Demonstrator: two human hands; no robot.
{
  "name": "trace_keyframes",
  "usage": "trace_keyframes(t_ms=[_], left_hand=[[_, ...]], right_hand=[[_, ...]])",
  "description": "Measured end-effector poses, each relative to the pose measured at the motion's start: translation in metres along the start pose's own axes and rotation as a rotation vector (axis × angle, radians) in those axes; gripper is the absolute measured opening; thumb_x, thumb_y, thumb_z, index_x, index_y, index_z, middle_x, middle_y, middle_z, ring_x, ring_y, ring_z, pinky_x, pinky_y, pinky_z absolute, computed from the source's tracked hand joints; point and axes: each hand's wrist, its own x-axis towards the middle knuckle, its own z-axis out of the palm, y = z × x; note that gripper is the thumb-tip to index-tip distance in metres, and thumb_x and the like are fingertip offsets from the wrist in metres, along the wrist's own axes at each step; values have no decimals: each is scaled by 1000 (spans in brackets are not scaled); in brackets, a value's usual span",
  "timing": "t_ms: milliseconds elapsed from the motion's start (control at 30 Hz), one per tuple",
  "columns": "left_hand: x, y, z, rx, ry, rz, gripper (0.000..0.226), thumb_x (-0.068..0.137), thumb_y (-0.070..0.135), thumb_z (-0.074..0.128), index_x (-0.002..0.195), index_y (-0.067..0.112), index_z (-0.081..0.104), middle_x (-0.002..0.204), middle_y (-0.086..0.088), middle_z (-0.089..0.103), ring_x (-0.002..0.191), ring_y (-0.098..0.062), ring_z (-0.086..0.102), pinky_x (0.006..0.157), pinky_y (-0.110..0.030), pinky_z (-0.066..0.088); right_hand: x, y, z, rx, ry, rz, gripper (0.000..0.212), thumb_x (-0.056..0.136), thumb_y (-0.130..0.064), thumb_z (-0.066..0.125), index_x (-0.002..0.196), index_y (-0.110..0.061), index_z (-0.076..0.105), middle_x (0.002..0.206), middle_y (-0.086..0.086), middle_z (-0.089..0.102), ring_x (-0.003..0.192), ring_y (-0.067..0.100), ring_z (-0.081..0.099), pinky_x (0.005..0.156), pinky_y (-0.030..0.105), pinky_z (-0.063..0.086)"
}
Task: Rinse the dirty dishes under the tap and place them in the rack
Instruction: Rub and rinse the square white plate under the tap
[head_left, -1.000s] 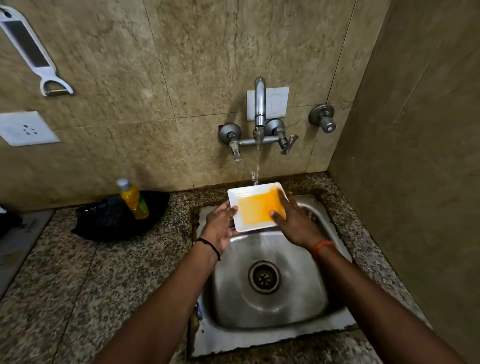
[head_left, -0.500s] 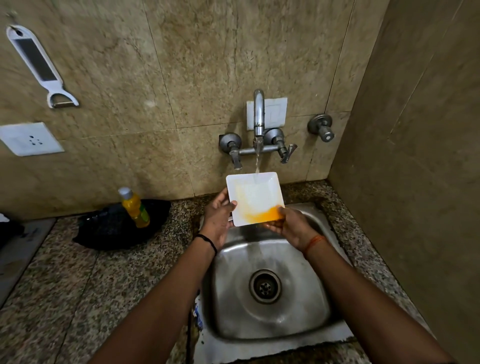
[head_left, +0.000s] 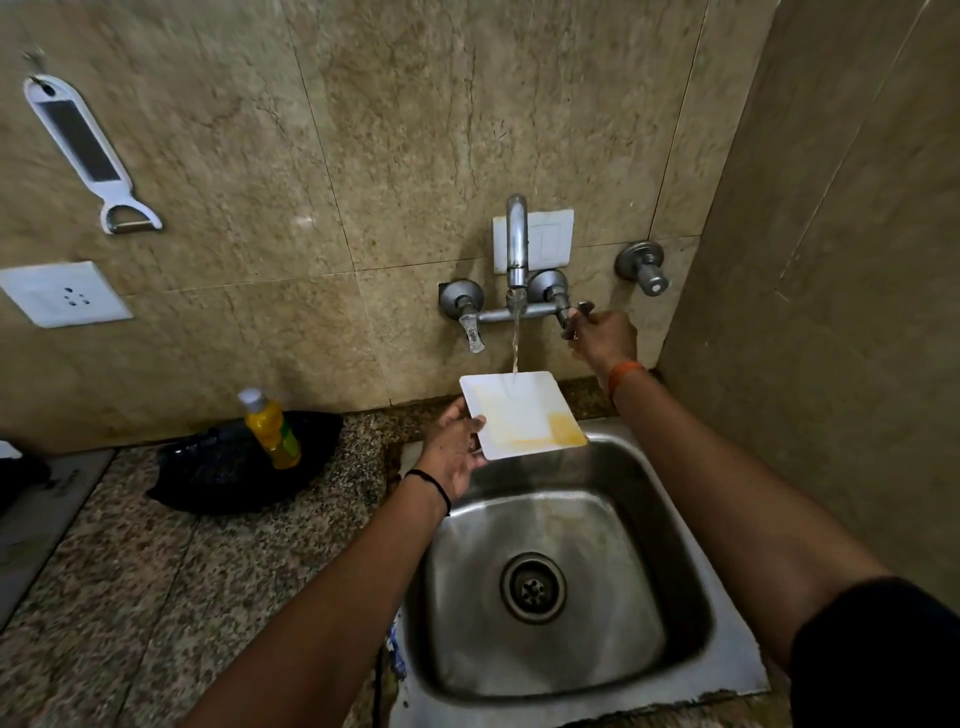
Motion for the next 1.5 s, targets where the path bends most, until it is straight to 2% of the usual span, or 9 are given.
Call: trace_keyframes(t_ms=[200, 400, 500, 633, 733, 900, 1067, 1333, 1500], left_hand=[[5, 4, 1, 12, -19, 7, 45, 95, -2, 43, 137, 15, 48, 125, -12, 61, 93, -26, 62, 69, -37, 53], [10, 2, -4, -15, -25, 2, 46, 94, -3, 43, 137, 15, 48, 120, -12, 61, 91, -25, 62, 79, -43, 52], [12, 2, -5, -44, -32, -7, 47, 95, -3, 43, 137, 15, 47, 124, -12, 59, 96, -27, 60, 81, -45, 52], [12, 0, -8, -74, -24, -47, 43, 97, 0, 42, 136, 15, 46, 131, -14, 56, 106, -31, 58, 74, -45, 53], [11, -7, -12, -96, 7, -104, 38, 97, -2, 39, 133, 9, 46, 124, -16, 56, 108, -33, 55, 82, -48, 50], [11, -28, -16, -98, 61, -203, 43, 94, -7, 37, 137, -4, 39, 136, -25, 51, 108, -37, 55, 71, -44, 57], [12, -30, -12, 66, 131, -165, 32, 93, 8, 58, 124, 9, 53, 109, -13, 64, 78, -21, 65, 60, -37, 56], [35, -12, -15, 452, 441, 35, 54, 89, 53, 55, 97, 1, 68, 104, -18, 69, 91, -33, 66, 79, -42, 56], [30, -7, -9, 505, 340, 22, 35, 98, 26, 46, 109, -3, 63, 109, -22, 66, 94, -35, 65, 75, -36, 53]], right_hand=[[15, -1, 5, -72, 33, 28, 34, 86, -33, 61, 92, -2, 73, 92, 15, 73, 82, 32, 70, 77, 44, 59], [-10, 9, 0, 73, -25, 121, 31, 90, -40, 59, 77, -13, 67, 89, 11, 72, 84, 27, 69, 81, 41, 57], [-41, 23, -3, -103, -180, 182, 41, 94, -41, 54, 104, -2, 63, 98, 12, 62, 87, 26, 58, 79, 35, 49], [-71, 36, -14, 13, -551, 406, 36, 100, -15, 46, 130, 5, 44, 90, 17, 63, 70, 26, 64, 65, 41, 60], [-77, 27, -22, -2, -607, 370, 30, 99, -3, 44, 126, 11, 44, 80, 15, 62, 53, 17, 65, 46, 23, 56], [-73, 0, -19, -156, -719, 204, 28, 98, 2, 42, 123, 14, 46, 84, 21, 64, 46, 14, 67, 45, 22, 55], [-66, 4, -21, -227, -722, 78, 32, 96, 4, 44, 127, 9, 50, 108, 24, 62, 76, 30, 69, 61, 32, 61], [-71, 37, -21, 1, -656, 144, 34, 90, 9, 54, 124, 8, 54, 113, 22, 63, 76, 20, 67, 55, 24, 59], [-65, 56, -17, 31, -558, 168, 37, 90, 6, 56, 126, 6, 54, 120, 21, 63, 82, 23, 68, 56, 25, 59]])
